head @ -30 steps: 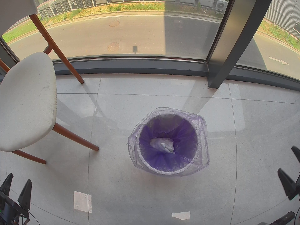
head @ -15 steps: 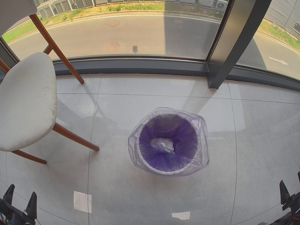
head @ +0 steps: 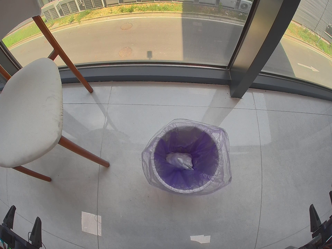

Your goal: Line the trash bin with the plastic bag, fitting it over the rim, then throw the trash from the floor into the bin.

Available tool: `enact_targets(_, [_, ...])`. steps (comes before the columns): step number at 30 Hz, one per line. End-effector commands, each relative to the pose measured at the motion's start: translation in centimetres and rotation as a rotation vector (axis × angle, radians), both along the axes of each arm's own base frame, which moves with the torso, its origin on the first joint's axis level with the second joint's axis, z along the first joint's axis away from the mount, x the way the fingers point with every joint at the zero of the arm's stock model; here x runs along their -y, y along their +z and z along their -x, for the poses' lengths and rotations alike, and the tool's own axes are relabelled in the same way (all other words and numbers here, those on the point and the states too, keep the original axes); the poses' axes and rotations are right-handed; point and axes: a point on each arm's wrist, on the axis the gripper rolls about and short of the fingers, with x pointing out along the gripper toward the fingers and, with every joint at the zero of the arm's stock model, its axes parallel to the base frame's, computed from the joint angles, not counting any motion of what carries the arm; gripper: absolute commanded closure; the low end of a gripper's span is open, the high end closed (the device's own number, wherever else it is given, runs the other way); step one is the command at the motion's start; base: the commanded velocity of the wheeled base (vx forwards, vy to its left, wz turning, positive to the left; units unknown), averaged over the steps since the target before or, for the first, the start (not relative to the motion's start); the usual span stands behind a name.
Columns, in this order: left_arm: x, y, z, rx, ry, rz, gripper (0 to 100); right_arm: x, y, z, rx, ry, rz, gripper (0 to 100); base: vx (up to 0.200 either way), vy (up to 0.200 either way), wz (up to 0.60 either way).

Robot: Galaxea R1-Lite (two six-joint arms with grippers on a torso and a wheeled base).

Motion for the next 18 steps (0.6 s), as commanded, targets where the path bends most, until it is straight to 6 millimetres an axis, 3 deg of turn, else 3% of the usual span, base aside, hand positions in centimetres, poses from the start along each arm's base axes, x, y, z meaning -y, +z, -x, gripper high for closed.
enact_targets(1, [0.0,-0.49,0.0,0.003,-0.005,-0.002,0,0.01,-0.51,0.07,0.011,0.003,0.001,0,0.0,0.0,0.0])
enact_targets(18, [0.03,-0.47,0.0,0.004,-0.022,-0.006,0,0.0,-0.48,0.08,0.011,0.004,0.001,0,0.0,0.0,0.0])
